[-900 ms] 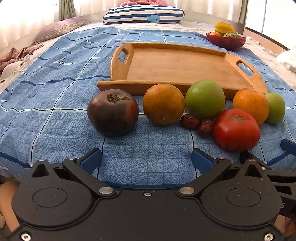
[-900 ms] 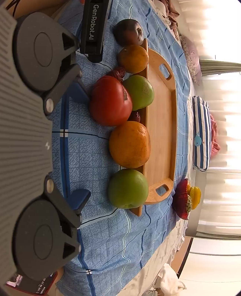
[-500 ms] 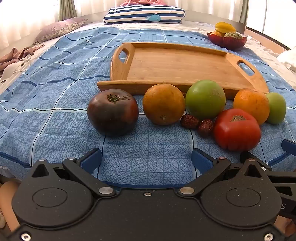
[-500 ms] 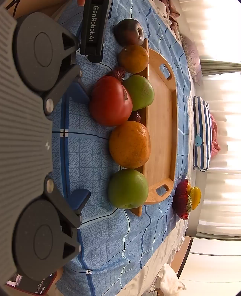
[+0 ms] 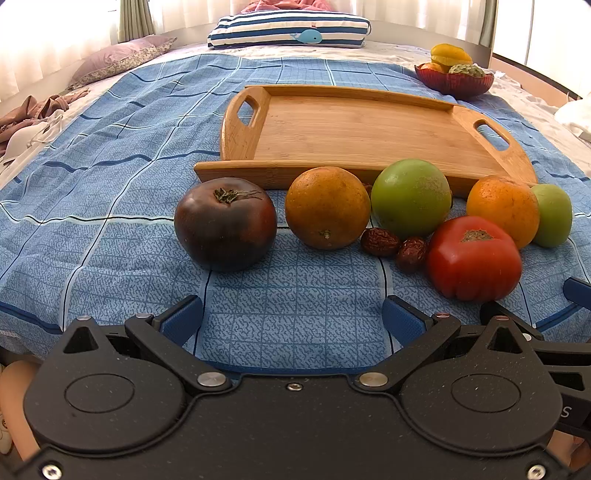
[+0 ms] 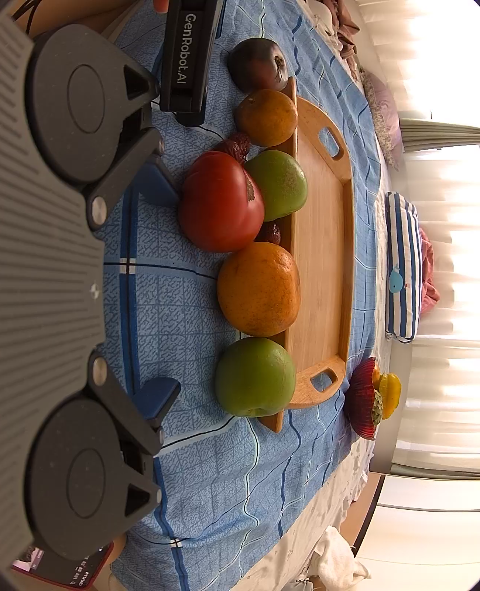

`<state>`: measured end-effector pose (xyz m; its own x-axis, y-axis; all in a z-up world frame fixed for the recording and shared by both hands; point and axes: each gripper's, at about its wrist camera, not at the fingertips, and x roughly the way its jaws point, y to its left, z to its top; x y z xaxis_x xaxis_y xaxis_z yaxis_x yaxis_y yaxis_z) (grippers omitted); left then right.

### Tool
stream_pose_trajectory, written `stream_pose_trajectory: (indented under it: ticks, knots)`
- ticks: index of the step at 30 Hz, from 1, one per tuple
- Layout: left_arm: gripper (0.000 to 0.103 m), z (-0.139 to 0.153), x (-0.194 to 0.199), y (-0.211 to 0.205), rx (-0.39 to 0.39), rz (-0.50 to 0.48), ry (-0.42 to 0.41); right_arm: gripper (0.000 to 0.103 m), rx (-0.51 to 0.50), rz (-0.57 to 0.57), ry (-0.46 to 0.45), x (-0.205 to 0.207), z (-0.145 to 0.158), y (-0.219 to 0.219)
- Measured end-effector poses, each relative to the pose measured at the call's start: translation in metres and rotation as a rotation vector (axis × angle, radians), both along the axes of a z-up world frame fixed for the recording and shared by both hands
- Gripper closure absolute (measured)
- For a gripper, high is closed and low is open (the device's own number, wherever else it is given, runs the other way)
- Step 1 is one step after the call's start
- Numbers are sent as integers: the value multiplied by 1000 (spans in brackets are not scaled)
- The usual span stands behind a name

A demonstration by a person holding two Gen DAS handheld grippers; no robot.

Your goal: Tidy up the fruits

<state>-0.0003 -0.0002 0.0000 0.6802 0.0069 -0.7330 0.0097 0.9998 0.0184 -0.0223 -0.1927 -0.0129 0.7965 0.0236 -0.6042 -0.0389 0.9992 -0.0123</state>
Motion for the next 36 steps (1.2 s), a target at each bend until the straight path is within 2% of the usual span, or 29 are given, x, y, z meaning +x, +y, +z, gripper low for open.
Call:
stream_pose_trajectory:
  ticks: [36]
  knots:
    - [0,0,-1,0,4,1,-5,0,-6,1,0,-3,0,2]
